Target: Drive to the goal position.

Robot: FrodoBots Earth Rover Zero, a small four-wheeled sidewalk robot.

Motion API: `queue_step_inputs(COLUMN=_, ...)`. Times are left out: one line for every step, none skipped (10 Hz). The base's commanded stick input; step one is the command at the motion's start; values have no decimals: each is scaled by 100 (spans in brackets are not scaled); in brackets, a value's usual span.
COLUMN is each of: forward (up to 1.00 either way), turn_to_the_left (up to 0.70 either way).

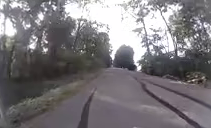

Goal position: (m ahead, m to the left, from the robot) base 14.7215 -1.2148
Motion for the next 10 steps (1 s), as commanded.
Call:
queue_step_inputs(forward=70, turn_to_the_left=0)
queue_step_inputs(forward=70, turn_to_the_left=0)
queue_step_inputs(forward=70, turn_to_the_left=0)
queue_step_inputs(forward=70, turn_to_the_left=0)
queue_step_inputs(forward=70, turn_to_the_left=0)
queue_step_inputs(forward=70, turn_to_the_left=0)
queue_step_inputs(forward=70, turn_to_the_left=0)
queue_step_inputs(forward=70, turn_to_the_left=0)
queue_step_inputs(forward=70, turn_to_the_left=0)
queue_step_inputs(forward=70, turn_to_the_left=0)
